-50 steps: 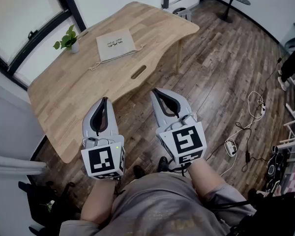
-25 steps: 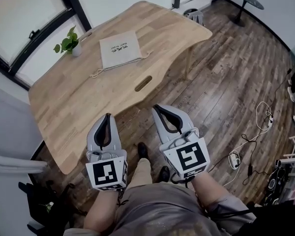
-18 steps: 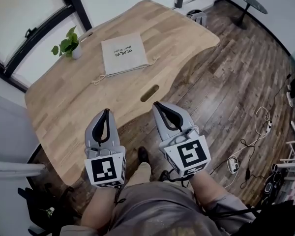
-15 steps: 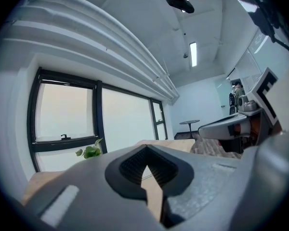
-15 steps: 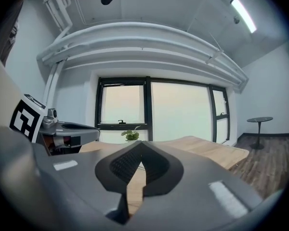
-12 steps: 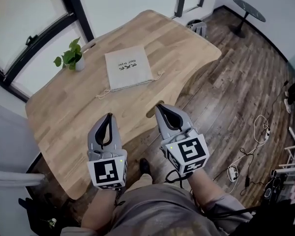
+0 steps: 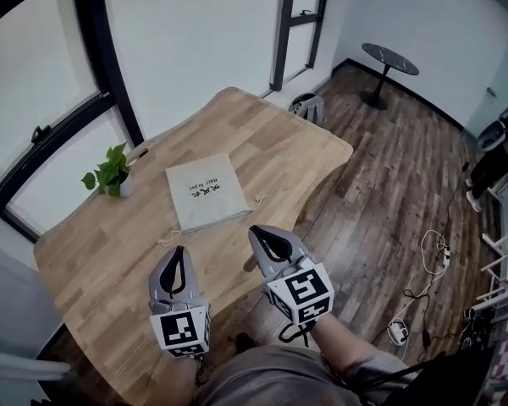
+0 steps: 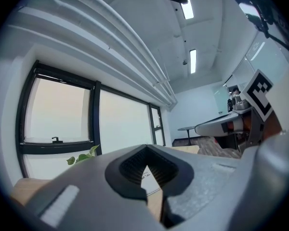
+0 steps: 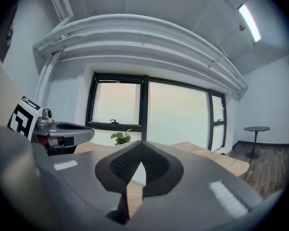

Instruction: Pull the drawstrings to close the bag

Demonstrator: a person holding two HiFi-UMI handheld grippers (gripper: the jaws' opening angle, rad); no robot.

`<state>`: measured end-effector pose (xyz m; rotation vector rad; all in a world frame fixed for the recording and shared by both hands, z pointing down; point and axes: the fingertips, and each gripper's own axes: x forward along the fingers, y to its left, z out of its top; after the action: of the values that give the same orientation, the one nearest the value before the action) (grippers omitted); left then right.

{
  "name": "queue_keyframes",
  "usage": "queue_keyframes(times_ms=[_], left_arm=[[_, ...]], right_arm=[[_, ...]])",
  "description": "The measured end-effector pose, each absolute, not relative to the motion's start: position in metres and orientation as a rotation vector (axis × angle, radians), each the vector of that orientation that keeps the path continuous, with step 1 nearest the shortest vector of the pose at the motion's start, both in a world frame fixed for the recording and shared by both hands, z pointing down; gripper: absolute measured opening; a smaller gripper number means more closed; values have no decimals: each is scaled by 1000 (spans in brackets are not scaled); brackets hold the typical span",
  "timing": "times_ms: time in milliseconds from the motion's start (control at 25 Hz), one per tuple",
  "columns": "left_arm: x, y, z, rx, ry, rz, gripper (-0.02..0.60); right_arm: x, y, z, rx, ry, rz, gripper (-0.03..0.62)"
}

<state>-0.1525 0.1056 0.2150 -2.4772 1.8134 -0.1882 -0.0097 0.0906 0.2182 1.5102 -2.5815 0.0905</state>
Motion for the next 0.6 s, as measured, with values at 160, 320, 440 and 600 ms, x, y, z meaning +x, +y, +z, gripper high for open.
queue_keyframes(times_ms=[160,320,440,600], left_arm=[[-147,92,218,-2483,1794,-206,0],[-138,73,224,-2490,1794,-228,0],[-135,57,237,-2494,1813,-264,0],[-130,34,253,-2503,1830,-296,0]], right_arm=[[1,79,217,1544,-2571,77,31],[14,65,226,1543,-2569,114,31],[23,52,249,1519,-2555,177,31],[33,27,278,1473,-2551,255,31]])
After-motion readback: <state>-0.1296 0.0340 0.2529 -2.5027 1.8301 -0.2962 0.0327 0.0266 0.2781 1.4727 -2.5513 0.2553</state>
